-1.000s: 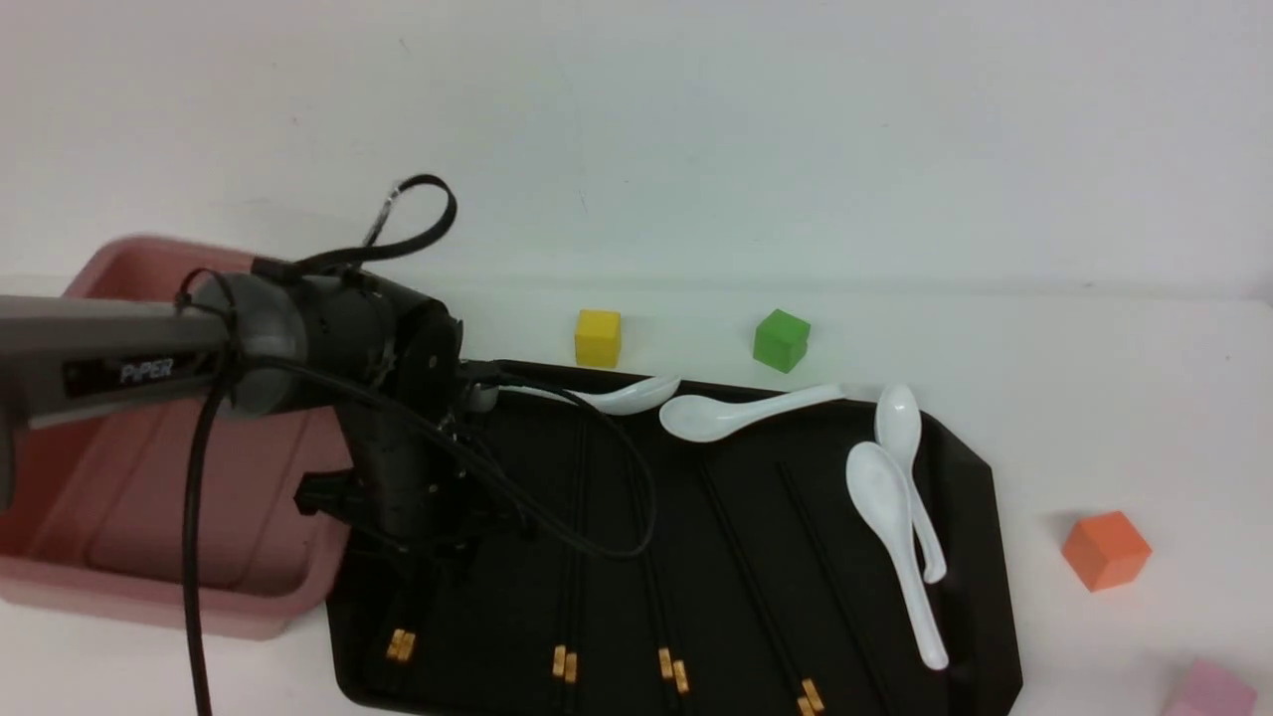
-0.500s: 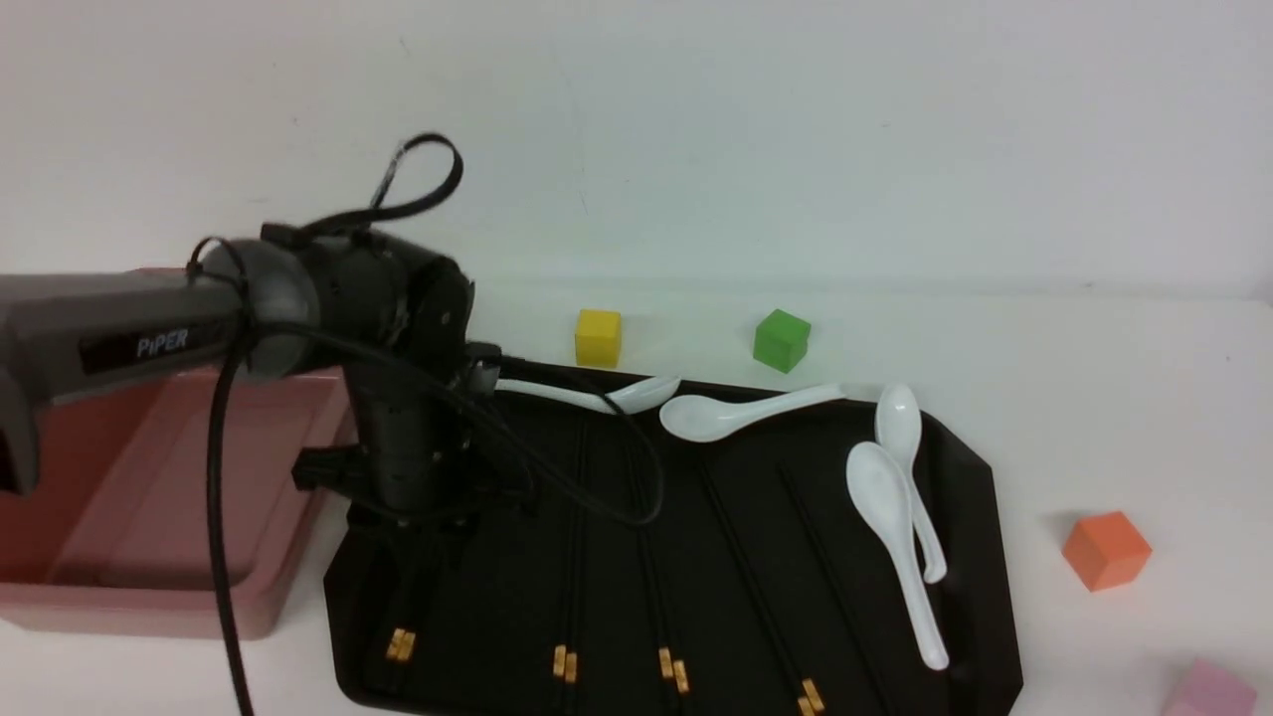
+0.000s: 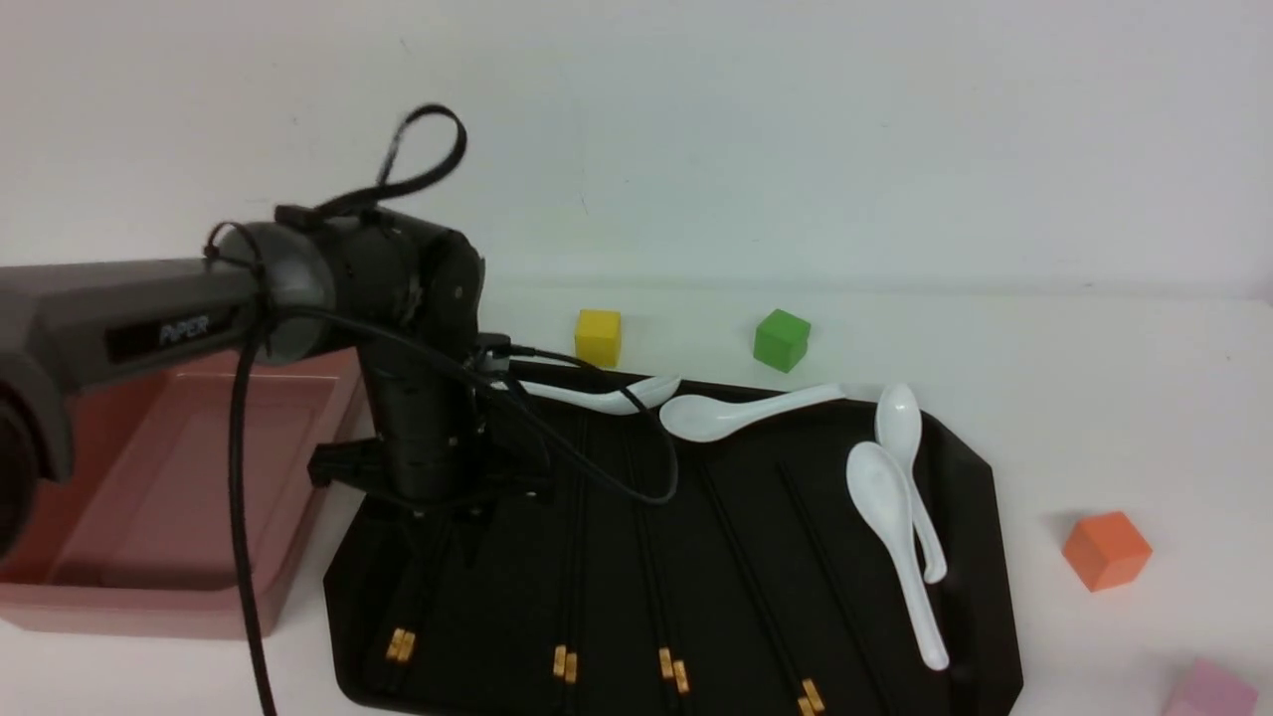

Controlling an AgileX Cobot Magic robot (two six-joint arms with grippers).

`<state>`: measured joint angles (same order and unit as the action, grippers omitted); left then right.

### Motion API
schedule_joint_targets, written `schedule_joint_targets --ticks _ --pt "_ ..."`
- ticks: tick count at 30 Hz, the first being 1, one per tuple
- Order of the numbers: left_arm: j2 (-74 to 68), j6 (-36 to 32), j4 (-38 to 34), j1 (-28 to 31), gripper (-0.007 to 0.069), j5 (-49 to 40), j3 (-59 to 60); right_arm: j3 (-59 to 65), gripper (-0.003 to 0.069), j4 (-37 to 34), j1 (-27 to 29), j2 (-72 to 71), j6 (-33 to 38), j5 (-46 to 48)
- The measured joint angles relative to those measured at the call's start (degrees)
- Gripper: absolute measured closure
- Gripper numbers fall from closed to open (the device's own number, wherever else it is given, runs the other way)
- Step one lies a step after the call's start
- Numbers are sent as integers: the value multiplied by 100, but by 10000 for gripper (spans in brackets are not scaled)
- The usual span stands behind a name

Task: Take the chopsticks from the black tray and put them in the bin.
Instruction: Use the left arm to grab a pair of chopsticks

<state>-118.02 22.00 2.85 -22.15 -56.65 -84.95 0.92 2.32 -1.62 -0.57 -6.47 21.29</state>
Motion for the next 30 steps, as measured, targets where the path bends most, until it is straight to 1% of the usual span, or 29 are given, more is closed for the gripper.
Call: schedule_joint_targets --ticks 4,8,11,17,23,30 --pt "-115 107 105 0 351 162 -10 0 419 0 0 0 0 0" --pt "-175 378 477 0 352 256 -14 0 419 0 0 0 0 0" --pt "-175 458 584 -11 352 262 -16 0 419 0 0 0 0 0" --pt "-175 465 527 -11 353 249 -21 0 419 0 0 0 0 0" --pt "-71 226 226 -11 354 166 -27 0 419 0 0 0 0 0" --pt "81 193 342 -11 354 116 -27 0 419 0 0 0 0 0"
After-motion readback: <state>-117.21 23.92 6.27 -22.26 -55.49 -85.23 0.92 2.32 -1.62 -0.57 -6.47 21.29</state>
